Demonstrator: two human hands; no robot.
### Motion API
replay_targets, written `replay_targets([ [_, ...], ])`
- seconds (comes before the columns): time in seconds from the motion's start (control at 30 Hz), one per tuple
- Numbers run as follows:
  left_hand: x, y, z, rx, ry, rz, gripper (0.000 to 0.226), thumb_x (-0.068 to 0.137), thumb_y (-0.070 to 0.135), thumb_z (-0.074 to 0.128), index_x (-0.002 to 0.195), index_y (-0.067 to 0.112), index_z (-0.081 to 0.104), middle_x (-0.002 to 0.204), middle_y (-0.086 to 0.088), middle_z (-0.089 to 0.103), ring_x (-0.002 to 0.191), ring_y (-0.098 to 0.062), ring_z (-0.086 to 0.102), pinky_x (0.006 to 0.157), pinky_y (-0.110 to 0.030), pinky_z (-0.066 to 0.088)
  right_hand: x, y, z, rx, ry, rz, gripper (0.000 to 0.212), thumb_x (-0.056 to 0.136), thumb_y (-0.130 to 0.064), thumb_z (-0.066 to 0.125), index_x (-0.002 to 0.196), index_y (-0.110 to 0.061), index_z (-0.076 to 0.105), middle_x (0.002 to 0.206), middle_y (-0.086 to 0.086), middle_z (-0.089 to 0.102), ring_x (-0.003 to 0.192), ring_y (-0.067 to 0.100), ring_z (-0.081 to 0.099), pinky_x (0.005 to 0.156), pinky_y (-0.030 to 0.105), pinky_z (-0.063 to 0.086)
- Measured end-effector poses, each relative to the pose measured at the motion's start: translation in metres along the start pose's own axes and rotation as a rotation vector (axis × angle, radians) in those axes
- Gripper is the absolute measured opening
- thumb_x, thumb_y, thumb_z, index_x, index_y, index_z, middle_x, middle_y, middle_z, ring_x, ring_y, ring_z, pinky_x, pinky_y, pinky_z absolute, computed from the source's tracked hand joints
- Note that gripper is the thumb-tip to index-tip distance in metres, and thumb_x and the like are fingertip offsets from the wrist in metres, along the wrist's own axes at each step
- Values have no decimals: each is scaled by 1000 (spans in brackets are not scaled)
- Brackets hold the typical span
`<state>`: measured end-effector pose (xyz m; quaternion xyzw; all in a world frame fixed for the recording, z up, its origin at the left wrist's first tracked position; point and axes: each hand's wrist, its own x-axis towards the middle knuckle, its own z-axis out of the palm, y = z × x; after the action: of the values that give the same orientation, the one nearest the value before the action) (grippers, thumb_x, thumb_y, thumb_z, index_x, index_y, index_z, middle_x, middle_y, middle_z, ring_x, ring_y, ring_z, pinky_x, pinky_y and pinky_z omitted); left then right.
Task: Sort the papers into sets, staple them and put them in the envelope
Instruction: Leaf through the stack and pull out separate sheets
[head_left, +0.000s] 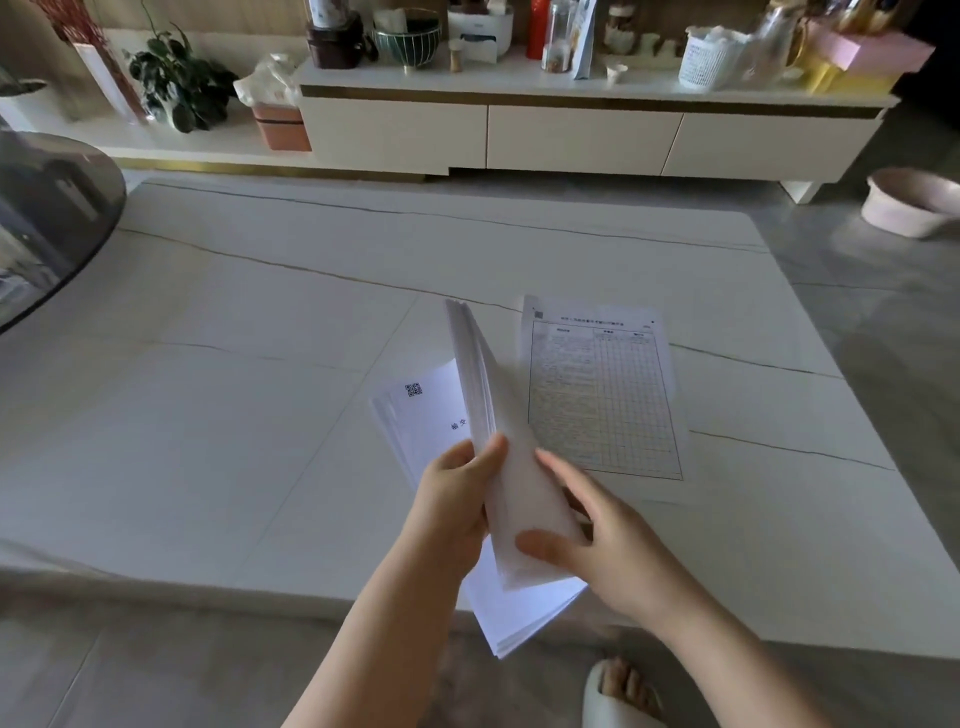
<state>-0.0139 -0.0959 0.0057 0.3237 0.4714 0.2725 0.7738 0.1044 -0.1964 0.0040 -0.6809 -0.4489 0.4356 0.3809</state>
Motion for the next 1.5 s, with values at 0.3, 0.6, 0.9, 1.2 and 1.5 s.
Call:
replay_targets([
  [0.3, 8, 4, -4, -28, 49, 39, 22, 93, 20, 57, 101, 1, 67, 91, -17, 69, 78, -27, 66, 79, -40, 52, 17, -12, -13, 186, 27, 22, 30, 87, -43, 53, 115, -36, 61, 106, -14, 71, 100, 4, 66, 84, 20, 52],
  [0.6, 10, 6, -5, 40, 168, 47, 14, 92, 15, 60, 89, 2, 66, 83, -15, 64, 77, -28, 59, 79, -43, 45, 18, 8, -50, 368, 192, 260, 28, 97, -32, 50, 110, -15, 67, 95, 0, 75, 89, 18, 71, 85, 42, 55],
  [0.9, 9, 7, -4, 41, 191, 67, 13, 93, 15, 59, 89, 4, 65, 81, -12, 65, 72, -25, 61, 71, -36, 50, 23, 26, -58, 177, 486, 263, 16, 87, -10, 66, 81, 4, 63, 76, 23, 68, 67, 26, 65, 59, 31, 57],
  [1.2, 7, 9, -2, 69, 211, 79, 13, 92, 15, 60, 85, 6, 65, 79, -12, 64, 71, -25, 60, 73, -39, 48, 23, 10, -50, 416, 471, 187, 55, 71, -40, 79, 88, 8, 57, 82, 20, 65, 74, 24, 62, 68, 32, 53],
  [1.5, 0, 7, 0, 205, 214, 205, 33, 92, 10, 56, 120, 28, 53, 89, -3, 70, 73, -20, 63, 62, -30, 49, 22, -9, -36, 929, 166, 253, 37, 83, -32, 57, 108, -6, 67, 104, 14, 71, 88, 21, 68, 72, 32, 56],
])
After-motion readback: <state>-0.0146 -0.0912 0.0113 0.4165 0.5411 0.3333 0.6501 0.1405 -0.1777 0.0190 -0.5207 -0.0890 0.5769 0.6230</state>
